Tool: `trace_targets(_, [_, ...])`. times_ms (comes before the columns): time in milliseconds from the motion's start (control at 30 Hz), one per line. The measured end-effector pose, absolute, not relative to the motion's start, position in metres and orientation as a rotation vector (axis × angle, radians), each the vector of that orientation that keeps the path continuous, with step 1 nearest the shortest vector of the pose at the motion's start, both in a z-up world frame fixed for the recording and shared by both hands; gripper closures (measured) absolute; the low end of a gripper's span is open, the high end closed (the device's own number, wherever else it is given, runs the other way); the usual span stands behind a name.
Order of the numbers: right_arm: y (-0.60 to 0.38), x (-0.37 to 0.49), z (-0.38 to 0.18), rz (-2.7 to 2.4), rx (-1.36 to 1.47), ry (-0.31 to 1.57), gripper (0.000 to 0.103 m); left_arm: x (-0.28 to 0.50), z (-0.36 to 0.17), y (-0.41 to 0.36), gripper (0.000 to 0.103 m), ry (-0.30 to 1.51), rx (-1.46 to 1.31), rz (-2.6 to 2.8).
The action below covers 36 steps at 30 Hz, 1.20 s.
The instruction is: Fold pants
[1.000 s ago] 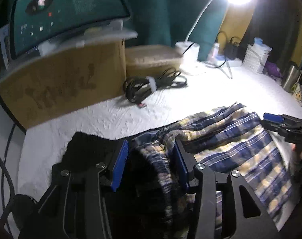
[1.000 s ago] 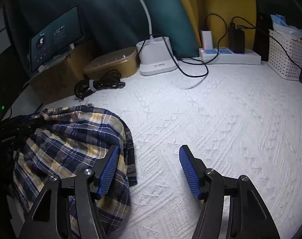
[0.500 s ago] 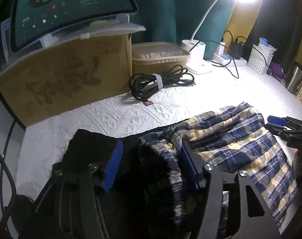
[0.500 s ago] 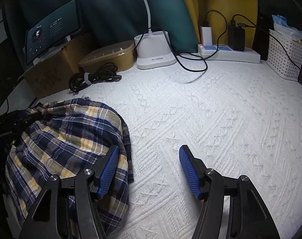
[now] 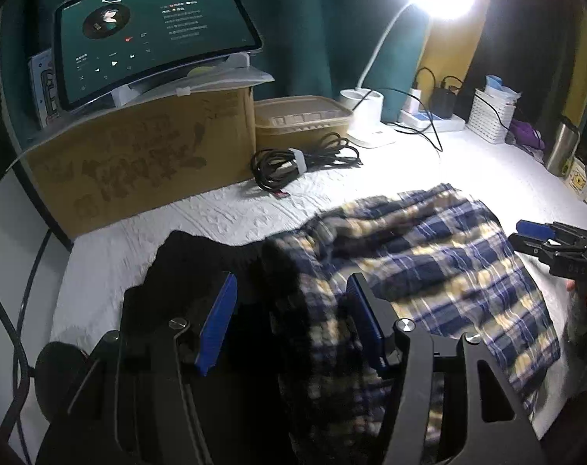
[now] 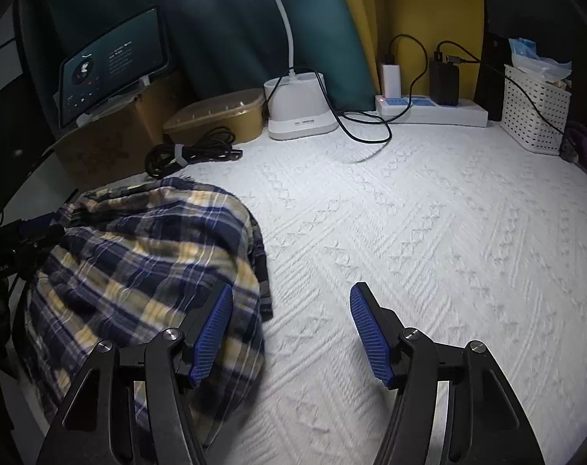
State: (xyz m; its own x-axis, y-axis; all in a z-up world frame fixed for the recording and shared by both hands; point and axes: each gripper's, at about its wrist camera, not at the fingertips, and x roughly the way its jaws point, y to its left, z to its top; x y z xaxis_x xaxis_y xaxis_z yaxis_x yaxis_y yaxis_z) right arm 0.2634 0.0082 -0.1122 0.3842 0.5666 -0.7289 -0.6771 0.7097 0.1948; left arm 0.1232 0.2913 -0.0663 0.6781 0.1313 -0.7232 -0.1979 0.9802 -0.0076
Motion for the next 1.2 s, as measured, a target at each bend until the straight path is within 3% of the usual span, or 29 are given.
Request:
trace_targets(633, [-0.003,0.21,-0.122,0.842,-0.207,0.876,0.038,0.089,-0.085,0.284,0.044,0.836,-0.078,0.234])
trace_targets(1200, [-0.046,0.179,-0.11,0.793,-0.195,0.837,0.038,0.051,-0.063,0.252,0.044,0.765,-0.031,0.243])
